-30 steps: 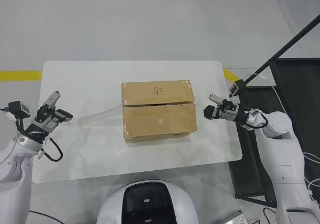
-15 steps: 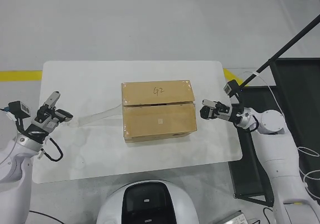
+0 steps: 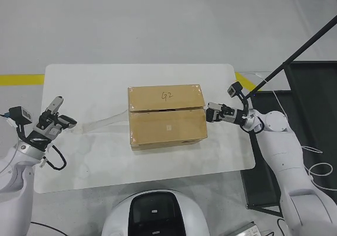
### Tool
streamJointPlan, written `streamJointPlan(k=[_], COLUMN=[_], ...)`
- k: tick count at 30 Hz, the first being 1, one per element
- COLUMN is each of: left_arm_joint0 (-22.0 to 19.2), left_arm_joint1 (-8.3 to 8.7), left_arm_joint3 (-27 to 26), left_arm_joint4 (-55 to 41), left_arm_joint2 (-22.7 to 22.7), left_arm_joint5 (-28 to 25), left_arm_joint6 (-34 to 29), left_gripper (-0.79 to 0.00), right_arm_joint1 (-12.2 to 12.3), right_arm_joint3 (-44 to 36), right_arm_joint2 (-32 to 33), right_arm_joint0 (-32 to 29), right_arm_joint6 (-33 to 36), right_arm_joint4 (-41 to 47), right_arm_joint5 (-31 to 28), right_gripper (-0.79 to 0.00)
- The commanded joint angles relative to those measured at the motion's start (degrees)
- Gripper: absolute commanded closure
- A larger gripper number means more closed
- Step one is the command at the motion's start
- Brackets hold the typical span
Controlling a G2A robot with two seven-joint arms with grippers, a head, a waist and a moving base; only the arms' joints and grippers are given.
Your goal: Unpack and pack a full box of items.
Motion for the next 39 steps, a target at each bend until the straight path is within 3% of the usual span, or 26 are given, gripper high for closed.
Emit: streamJointPlan(k=[1,10,17,21,27,39], left_arm_joint0=[0.0,0.0,0.0,0.0,0.0,0.0], left_arm_joint1=[0.0,0.0,0.0,0.0,0.0,0.0], left_arm_joint3=[0.0,0.0,0.0,0.0,0.0,0.0], left_arm_joint4=[0.0,0.0,0.0,0.0,0.0,0.0], left_arm_joint2=[0.0,0.0,0.0,0.0,0.0,0.0], left_arm_joint5=[0.0,0.0,0.0,0.0,0.0,0.0], left_arm_joint6=[0.0,0.0,0.0,0.0,0.0,0.0], left_gripper=[-0.785,-0.785,-0.785,-0.785,-0.785,-0.785], right_arm_joint1=[-0.2,0.3,1.9,2.9,4.8,9.1], right_arm_joint3=[1.0,0.2,-2.6,-6.4,-14.2,-28.1], right_arm_joint2=[-0.8,-1.3,1.1,2.1,1.1,-3.7], right_arm_joint0=[0.8,0.8,-0.6,-2.8,-7.9,-17.3], right_arm_joint6=[0.3,2.7,8.0,11.3,11.3,11.3], right_arm_joint4=[0.6,7.3,12.5,14.3,16.1,10.3], right_arm_joint5=[-0.2,2.2,7.4,10.8,10.8,10.8], right_gripper=[-0.785,-0.785,-0.785,-0.785,-0.785,-0.785])
